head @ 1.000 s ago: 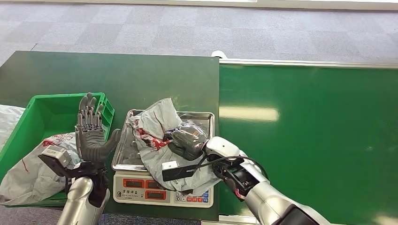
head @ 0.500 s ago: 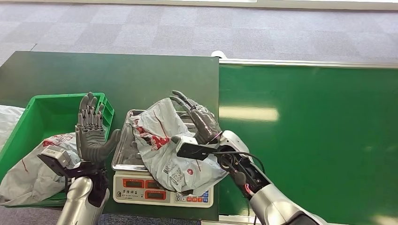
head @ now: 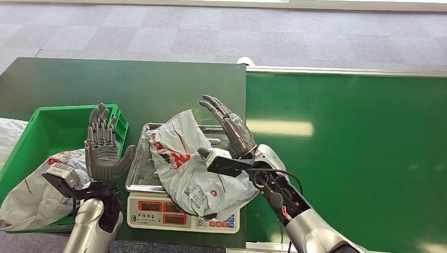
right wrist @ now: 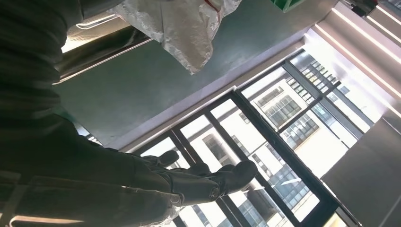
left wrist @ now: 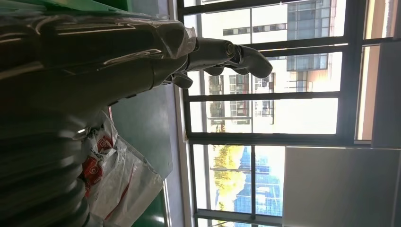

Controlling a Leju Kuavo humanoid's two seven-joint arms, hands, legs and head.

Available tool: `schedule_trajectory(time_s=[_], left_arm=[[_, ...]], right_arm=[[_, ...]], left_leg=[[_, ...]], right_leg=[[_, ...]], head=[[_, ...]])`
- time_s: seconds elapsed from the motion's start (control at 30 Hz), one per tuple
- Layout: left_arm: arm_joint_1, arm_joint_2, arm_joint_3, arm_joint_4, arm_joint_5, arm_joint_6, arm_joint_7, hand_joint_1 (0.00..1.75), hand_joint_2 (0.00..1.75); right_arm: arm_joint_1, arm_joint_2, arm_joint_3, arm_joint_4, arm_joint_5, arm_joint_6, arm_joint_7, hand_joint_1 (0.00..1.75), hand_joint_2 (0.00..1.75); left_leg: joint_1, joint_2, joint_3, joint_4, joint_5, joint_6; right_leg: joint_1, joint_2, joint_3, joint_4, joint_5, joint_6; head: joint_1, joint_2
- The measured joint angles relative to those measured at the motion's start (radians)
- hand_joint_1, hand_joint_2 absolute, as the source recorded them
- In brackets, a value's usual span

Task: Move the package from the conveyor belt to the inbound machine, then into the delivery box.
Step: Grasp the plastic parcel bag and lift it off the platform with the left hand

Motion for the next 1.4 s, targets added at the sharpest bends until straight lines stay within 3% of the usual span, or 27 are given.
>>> schedule_trajectory(time_s=[0.17, 0.33, 0.47, 0.57, 0.7, 0.97, 1.23, 1.4], left_arm=[[0.012, 0.003, 0.002, -0.004, -0.002, 0.002, 0.000, 0.00, 1.75], [0.056, 0.010, 0.006, -0.032, -0.031, -0.013, 0.008, 0.00, 1.75], [0.103, 0.010, 0.010, -0.077, -0.091, -0.019, 0.033, 0.00, 1.75], [0.128, 0.010, 0.010, -0.098, -0.129, -0.025, 0.045, 0.00, 1.75], [0.151, 0.002, 0.003, -0.120, -0.144, -0.026, 0.044, 0.00, 1.75], [0.169, -0.006, -0.006, -0.146, -0.218, -0.002, 0.105, 0.00, 1.75], [0.159, 0.014, -0.103, -0.125, -0.706, 0.119, 0.173, 0.00, 1.75], [0.154, 0.031, -0.186, -0.097, -0.806, 0.118, 0.190, 0.00, 1.75]], right_arm=[[0.025, -0.016, -0.046, -0.046, -0.129, 0.029, -0.001, 0.00, 1.75], [0.071, -0.048, -0.111, -0.128, -0.273, -0.051, 0.051, 0.00, 1.75], [0.162, -0.121, -0.186, -0.214, -0.436, -0.126, 0.121, 0.00, 1.75], [0.272, -0.191, -0.252, -0.273, -0.537, -0.113, 0.107, 0.00, 1.75], [0.371, -0.240, -0.284, -0.324, -0.536, -0.101, 0.087, 0.00, 1.75], [0.386, -0.258, -0.289, -0.361, -0.510, -0.104, 0.115, 0.00, 1.75], [0.397, -0.257, -0.307, -0.369, -0.483, -0.077, 0.125, 0.00, 1.75], [0.406, -0.257, -0.317, -0.384, -0.471, -0.064, 0.130, 0.00, 1.75]], left_leg=[[0.000, 0.000, 0.000, 0.000, 0.000, 0.000], [0.000, 0.000, 0.000, 0.000, -0.001, 0.000], [0.000, -0.003, 0.000, 0.000, -0.001, 0.000], [-0.001, -0.006, -0.002, 0.000, -0.001, 0.000], [-0.001, -0.004, -0.002, 0.000, -0.002, 0.000], [0.000, -0.004, -0.001, 0.000, -0.002, 0.000], [-0.001, -0.005, -0.001, 0.000, -0.002, 0.000], [-0.001, -0.004, -0.001, 0.000, -0.002, 0.000]], right_leg=[[0.000, 0.000, 0.000, 0.000, 0.000, 0.000], [0.000, 0.000, 0.000, 0.000, 0.000, 0.000], [0.000, -0.003, 0.001, -0.001, -0.001, 0.001], [-0.001, -0.005, 0.002, -0.001, -0.002, 0.002], [-0.001, -0.003, 0.000, -0.001, -0.002, 0.002], [0.000, -0.003, 0.001, -0.001, -0.002, 0.002], [-0.001, -0.003, 0.001, -0.001, -0.002, 0.002], [-0.001, -0.003, 0.000, -0.001, -0.002, 0.002]], head=[[0.000, 0.000], [0.000, 0.000], [0.000, 0.000], [0.000, 0.000], [0.000, 0.000], [0.000, 0.000], [0.000, 0.000], [0.000, 0.000]])
